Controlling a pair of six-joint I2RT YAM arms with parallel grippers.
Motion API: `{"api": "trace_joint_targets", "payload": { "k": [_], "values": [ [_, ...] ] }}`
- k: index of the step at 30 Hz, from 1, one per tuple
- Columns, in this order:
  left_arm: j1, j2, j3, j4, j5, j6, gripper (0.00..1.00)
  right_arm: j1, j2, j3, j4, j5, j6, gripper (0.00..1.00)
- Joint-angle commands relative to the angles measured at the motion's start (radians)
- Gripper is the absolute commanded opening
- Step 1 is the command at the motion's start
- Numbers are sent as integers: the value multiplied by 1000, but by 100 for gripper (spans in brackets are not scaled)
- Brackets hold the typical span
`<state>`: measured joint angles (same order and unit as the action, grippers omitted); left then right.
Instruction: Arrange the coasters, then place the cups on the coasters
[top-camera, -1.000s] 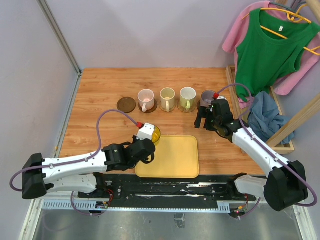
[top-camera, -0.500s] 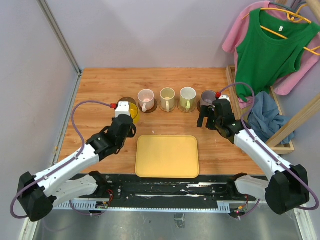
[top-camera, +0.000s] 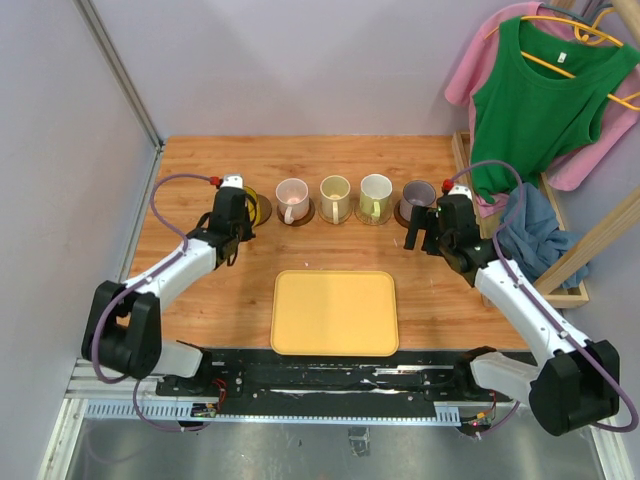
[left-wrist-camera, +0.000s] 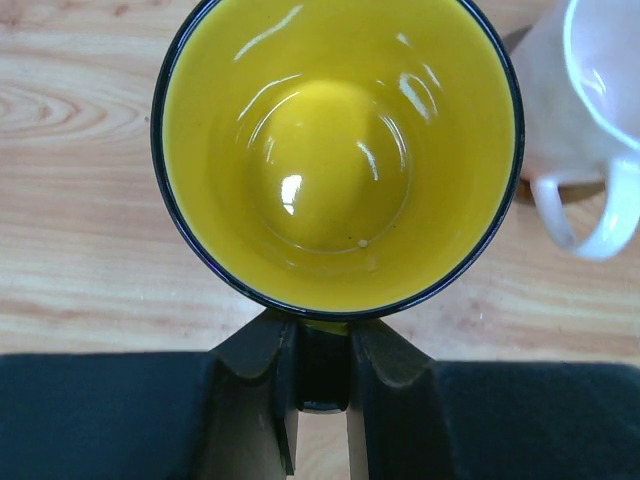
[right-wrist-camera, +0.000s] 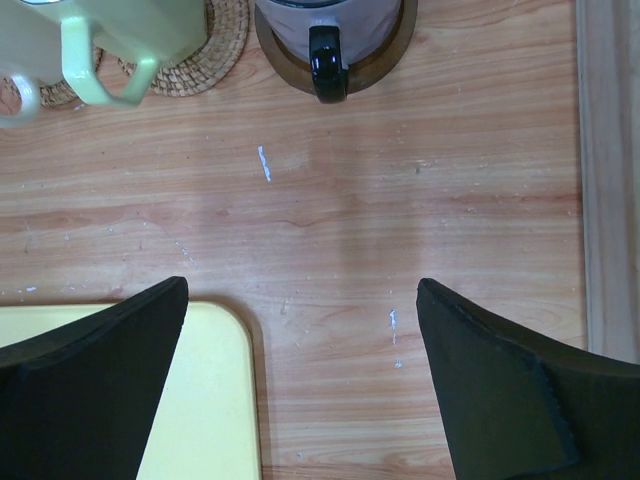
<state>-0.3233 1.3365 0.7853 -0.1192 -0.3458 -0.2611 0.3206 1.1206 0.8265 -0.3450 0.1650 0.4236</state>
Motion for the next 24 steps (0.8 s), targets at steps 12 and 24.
{"api": "trace_joint_targets", "payload": {
  "k": [12, 24],
  "values": [
    [92, 303, 327, 90, 119, 70, 1, -45, -14, 56, -18, 10, -17, 98],
    [100, 395, 379, 23, 118, 78, 1, -47, 10, 64, -18, -11, -5, 98]
  ]
}}
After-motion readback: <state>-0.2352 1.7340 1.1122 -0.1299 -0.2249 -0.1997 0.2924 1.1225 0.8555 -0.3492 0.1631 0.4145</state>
